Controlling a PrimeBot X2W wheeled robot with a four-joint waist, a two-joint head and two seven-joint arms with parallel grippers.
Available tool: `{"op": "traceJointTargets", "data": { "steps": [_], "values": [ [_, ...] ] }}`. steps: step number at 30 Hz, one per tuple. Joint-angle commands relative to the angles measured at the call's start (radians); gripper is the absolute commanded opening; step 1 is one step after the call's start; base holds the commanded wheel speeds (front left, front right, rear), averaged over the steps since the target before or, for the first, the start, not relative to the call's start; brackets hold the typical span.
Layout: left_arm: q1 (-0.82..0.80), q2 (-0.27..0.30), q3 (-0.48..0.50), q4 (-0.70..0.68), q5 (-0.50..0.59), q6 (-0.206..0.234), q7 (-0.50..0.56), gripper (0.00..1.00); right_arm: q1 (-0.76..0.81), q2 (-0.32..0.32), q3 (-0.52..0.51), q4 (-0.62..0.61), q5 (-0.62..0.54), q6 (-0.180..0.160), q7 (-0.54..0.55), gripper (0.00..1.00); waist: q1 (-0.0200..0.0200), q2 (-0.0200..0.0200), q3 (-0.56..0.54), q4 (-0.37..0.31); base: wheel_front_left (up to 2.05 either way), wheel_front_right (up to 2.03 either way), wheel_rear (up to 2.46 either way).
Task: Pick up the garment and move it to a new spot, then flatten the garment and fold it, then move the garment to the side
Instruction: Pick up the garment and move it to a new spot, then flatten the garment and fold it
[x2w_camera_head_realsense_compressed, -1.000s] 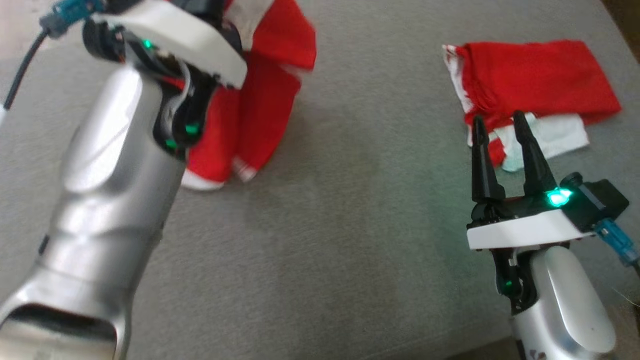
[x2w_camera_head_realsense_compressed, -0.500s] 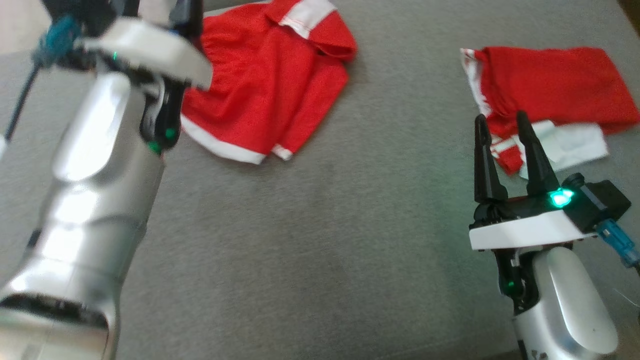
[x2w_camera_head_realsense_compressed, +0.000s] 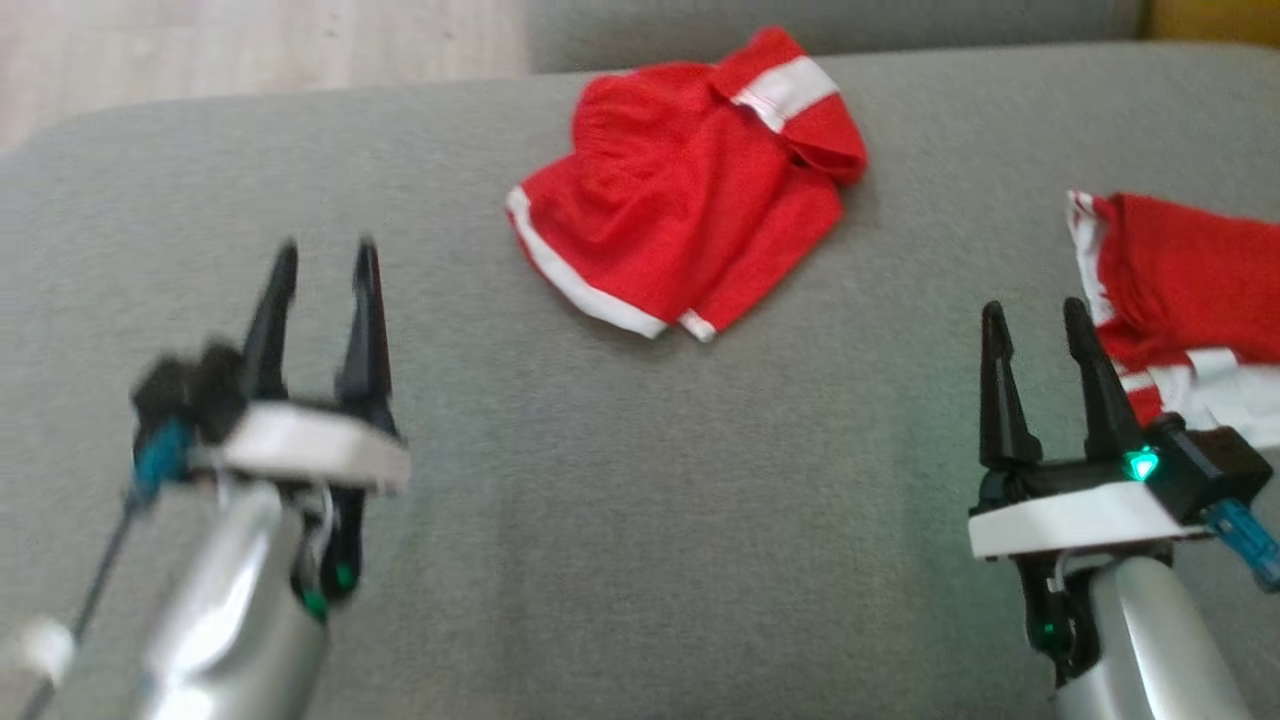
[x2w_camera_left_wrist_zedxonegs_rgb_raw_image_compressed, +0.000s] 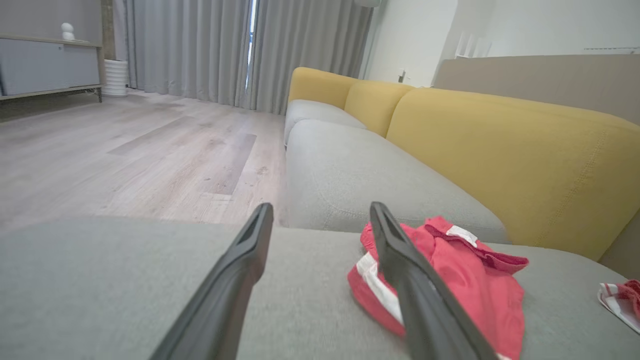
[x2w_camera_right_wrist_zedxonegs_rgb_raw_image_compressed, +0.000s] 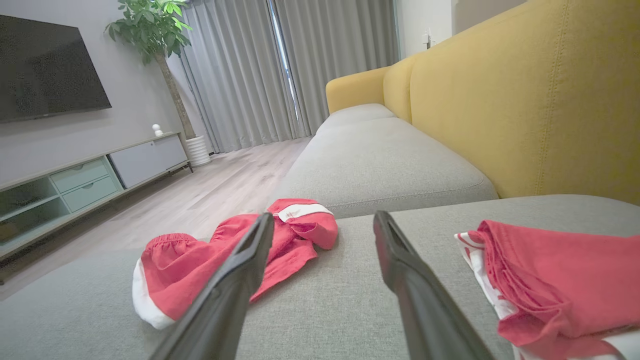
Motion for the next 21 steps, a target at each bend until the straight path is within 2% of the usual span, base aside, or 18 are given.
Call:
{"op": "traceJointTargets", "data": {
  "steps": [1, 4, 9, 14, 21],
  "values": [
    [0.019, 0.013, 0.061, -0.078, 0.021, 0.022, -0.012, 1.00, -0.002, -0.004, 0.016, -0.030, -0.011, 0.007, -0.011, 1.00, 0.0001, -0.0001, -0.031, 0.038, 0.00, 0.00, 0.00],
    [0.131, -0.023, 0.098, -0.161, 0.051, 0.050, -0.012, 1.00, 0.012, -0.004, 0.018, -0.025, -0.016, 0.007, -0.011, 1.00, 0.0001, -0.0001, -0.042, 0.056, 0.00, 0.00, 0.00],
    [0.218, -0.061, 0.128, -0.214, 0.081, 0.050, -0.012, 1.00, 0.016, -0.004, 0.022, -0.021, -0.024, 0.007, -0.011, 1.00, 0.0001, -0.0001, -0.042, 0.067, 0.00, 0.00, 0.00],
    [0.224, -0.089, 0.139, -0.228, 0.117, 0.033, -0.012, 1.00, -0.006, -0.004, 0.053, 0.001, -0.064, 0.007, -0.011, 1.00, 0.0001, -0.0001, -0.023, 0.090, 0.00, 0.00, 0.00],
    [0.194, -0.134, 0.165, -0.239, 0.141, -0.005, -0.012, 1.00, -0.121, -0.005, 0.181, 0.154, -0.181, 0.007, 0.049, 1.00, 0.0001, -0.0001, 0.019, 0.134, 0.00, 0.00, 0.00]
  ]
}}
